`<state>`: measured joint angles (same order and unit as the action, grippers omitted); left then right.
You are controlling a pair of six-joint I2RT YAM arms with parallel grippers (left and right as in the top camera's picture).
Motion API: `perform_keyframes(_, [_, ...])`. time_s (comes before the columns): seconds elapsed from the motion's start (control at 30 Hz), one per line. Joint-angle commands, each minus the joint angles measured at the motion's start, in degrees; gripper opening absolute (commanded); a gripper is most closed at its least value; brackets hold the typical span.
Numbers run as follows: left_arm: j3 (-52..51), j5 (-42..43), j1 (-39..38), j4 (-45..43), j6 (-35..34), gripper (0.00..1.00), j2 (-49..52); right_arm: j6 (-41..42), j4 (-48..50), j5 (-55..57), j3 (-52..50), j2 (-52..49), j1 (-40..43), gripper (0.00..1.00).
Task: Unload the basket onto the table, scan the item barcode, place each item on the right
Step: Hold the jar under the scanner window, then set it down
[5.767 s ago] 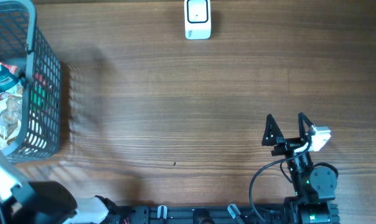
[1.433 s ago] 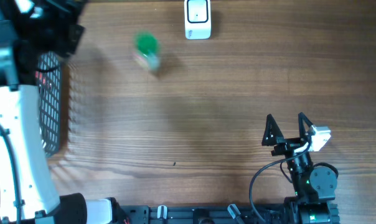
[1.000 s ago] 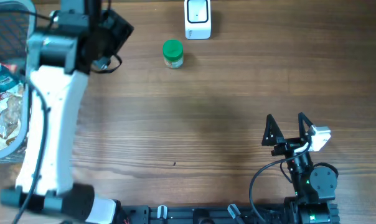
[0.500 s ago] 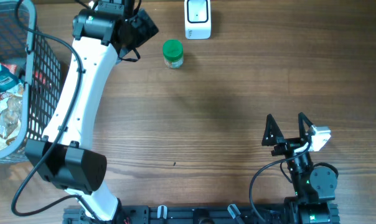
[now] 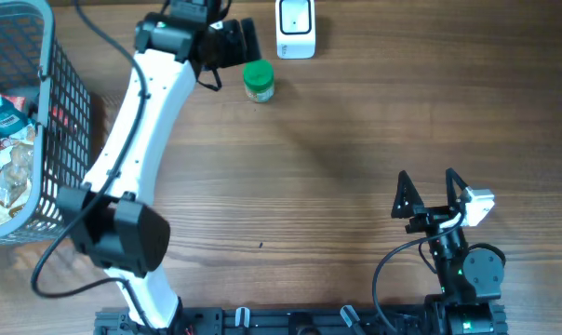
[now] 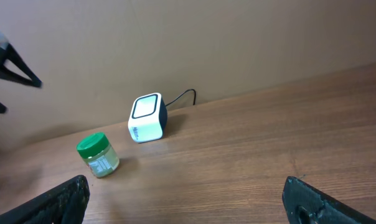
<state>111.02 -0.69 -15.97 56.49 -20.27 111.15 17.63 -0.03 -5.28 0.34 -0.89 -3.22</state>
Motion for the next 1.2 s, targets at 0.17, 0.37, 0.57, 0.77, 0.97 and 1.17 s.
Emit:
perform_keyframes(0.17, [0.68,2.56,-4.13,-3.02,10.51,1.00,2.12,-0.98,0.13,0.79,-0.04,0.46,-0.15,1.00])
perform_keyframes(0.37, [0.68,2.58,-4.42,-4.81,10.91,1.00,2.12,-0.96,0.13,0.79,-0.04,0.46,-0.15,1.00])
perform_keyframes(0.57, [0.68,2.51,-4.39,-6.16,11.13,1.00,3.06,-0.94,0.13,0.79,-0.04,0.46,-0.15,1.00])
perform_keyframes(0.77, [0.68,1.51,-4.37,-6.67,12.59,1.00,6.12,-0.96,0.13,0.79,-0.04,0.46,-0.15,1.00])
perform_keyframes(0.97, [0.68,-1.99,-4.09,-8.17,14.29,1.00,10.78,-0.96,0.13,0.76,-0.04,0.46,-0.15,1.00])
perform_keyframes(1.17, [0.68,-1.99,-3.87,-10.25,14.29,1.00,13.88,-0.94,0.13,0.79,-0.04,0.46,-0.15,1.00])
